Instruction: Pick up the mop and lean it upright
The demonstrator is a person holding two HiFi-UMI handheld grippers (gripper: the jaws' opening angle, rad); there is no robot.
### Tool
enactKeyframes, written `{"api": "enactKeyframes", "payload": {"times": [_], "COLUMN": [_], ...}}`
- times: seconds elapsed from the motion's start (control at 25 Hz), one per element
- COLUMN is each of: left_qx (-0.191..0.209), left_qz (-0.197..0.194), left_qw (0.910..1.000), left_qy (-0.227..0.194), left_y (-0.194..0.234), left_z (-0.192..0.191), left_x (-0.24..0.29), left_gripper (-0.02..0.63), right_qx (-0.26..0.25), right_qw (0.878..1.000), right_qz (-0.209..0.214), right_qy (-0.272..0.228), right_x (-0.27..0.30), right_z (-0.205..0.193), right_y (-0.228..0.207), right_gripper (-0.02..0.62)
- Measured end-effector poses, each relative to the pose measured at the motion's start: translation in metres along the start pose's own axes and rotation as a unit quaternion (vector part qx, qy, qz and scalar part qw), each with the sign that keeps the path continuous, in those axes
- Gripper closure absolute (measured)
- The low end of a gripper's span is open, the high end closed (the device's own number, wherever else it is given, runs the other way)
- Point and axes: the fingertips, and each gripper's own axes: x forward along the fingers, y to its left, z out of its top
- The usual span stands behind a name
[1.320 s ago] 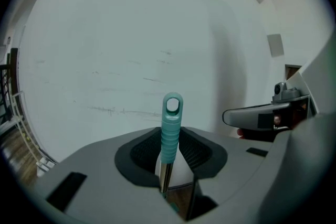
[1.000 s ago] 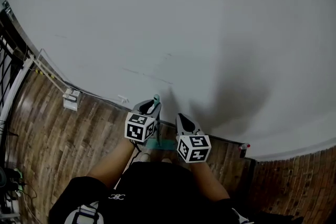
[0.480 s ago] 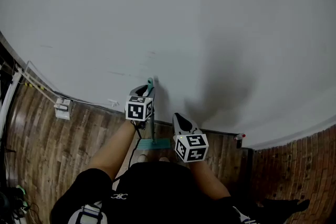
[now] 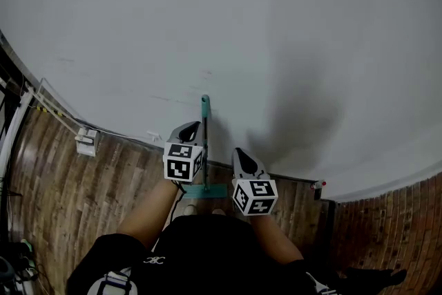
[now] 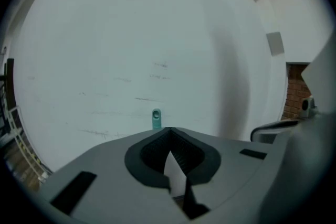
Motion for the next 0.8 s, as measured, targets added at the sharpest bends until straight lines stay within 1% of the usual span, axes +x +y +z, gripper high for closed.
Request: {"api": "enactKeyframes", "payload": {"times": [0.08,0.24,0.36,0.48,0.8], "left_qx": [0.013,-0.006,-0.020,-0.025,-0.027], "left_qz": [-0.003,0.003,0.007,0.004,0.003], "left_qw": [0.9999,1.0000,0.9997,0.9996,0.9996], "left_qy": [0.000,0.005,0.010,0.015,0.006], "left_y": [-0.004,-0.002,-0.006,-0.014,-0.016], "left_z": [0.001,-0.002,-0.006,-0.013,-0.009], "left_x": [-0.012,-0.035,-0.050,-0.061,-0.070], "left_gripper": [0.609,0.609,0.609,0.609,0.609], "right_qx": [-0.001,-0.008,-0.034,-0.055,-0.044], "right_qw": [1.000,0.999,0.998,0.996,0.997], "right_qz": [0.007,0.029,0.048,0.053,0.050], "right_qy": [-0.003,-0.012,-0.030,-0.044,-0.031], "right_x": [0.004,0.008,0.008,0.006,0.009], "right_z": [0.001,0.006,0.016,0.023,0.018], "right_y": [0.006,0.023,0.036,0.044,0.043], "right_gripper": [0.583,0.583,0.583,0.583,0.583]}}
